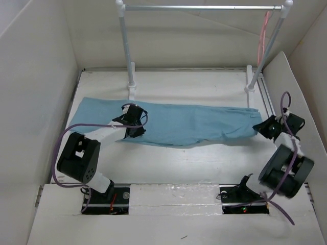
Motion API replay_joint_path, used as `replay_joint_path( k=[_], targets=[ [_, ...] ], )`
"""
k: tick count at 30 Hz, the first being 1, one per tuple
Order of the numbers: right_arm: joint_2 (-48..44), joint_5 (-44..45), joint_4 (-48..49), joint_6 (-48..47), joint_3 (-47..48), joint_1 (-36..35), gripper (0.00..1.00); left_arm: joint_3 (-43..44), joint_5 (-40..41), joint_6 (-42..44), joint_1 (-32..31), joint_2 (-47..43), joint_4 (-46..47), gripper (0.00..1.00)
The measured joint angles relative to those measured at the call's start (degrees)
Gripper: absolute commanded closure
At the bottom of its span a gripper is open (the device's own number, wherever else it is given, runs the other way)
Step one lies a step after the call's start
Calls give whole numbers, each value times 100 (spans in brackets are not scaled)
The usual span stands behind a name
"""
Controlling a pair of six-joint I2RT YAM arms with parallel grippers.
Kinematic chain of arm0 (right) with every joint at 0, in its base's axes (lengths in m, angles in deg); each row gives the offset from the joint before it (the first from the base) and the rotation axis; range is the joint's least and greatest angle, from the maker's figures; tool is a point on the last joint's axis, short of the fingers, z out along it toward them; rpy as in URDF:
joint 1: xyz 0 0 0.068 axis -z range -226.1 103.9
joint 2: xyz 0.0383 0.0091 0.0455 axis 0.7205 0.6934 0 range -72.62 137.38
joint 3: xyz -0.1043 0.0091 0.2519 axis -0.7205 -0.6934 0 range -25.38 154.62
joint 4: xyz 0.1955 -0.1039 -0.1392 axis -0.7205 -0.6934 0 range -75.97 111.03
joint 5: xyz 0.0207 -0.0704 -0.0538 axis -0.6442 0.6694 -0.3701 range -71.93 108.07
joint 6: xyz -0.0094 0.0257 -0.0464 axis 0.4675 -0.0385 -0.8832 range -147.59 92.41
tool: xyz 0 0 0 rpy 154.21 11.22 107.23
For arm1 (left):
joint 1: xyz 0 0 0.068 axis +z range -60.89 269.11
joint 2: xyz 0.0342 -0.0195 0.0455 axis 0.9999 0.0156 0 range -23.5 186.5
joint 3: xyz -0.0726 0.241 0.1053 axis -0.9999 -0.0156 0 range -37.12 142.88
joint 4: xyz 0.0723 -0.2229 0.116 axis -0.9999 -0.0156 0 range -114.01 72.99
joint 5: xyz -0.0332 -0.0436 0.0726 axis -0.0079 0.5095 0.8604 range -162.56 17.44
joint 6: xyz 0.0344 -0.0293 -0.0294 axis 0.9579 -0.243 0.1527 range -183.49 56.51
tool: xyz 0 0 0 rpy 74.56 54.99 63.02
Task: Place the trousers on the hanger
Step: Fold the trousers at the center of the board.
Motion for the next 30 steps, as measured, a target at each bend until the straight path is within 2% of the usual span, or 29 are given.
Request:
replay_joint_path(
  k=[5,7,8,10,16,19,25,28,30],
  targets=[
    [-2581,688,-920,7,540,-1650,100,-22,87,116,-566,-570,-20,96],
    [-3150,918,-1283,-13,1056,-2140,100,-24,70,125,-911,-726,26,96],
    [-3171,999,-1460,-20,1088,-2159,100,-37,31,125,-1064,-758,101,97],
    [-3508,1182,-1814,-90,1856,-2540,100,-133,-55,101,-1392,-765,286,96],
    [-3425,1558,-3117,-409,3200,-2868,100,-334,-282,-168,-2444,-219,750,97],
    [-3136,1609,-3729,-584,3910,-2887,100,-289,-457,-358,-2723,221,1093,98],
    [-2564,1637,-4328,-975,5261,-3042,100,800,-848,-627,-3333,1353,1519,99],
    [-2387,1716,-4376,-1073,5578,-3565,100,1364,-1003,-627,-3847,1770,1537,100],
    [-2240,1923,-4380,-1104,5668,-4238,100,1320,-1099,-579,-4085,1668,1471,99]
  ],
)
